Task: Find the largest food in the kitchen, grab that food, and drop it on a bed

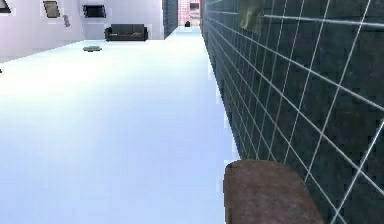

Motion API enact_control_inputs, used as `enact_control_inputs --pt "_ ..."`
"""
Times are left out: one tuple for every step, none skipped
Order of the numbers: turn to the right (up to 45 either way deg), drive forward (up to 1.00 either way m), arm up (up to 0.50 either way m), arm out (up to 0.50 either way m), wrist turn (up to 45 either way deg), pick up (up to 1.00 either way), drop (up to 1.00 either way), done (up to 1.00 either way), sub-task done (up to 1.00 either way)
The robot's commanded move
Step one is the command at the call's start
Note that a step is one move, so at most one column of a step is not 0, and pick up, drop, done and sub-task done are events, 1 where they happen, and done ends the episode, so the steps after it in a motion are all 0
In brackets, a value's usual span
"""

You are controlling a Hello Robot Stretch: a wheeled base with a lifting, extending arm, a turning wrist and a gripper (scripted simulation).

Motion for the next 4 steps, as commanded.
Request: enact_control_inputs --pt "0.0 1.0 0.0 0.0 0.0 0.0 0.0 0.0 0.0" --pt "0.0 1.0 0.0 0.0 0.0 0.0 0.0 0.0 0.0" --pt "0.0 1.0 0.0 0.0 0.0 0.0 0.0 0.0 0.0" --pt "0.0 1.0 0.0 0.0 0.0 0.0 0.0 0.0 0.0"
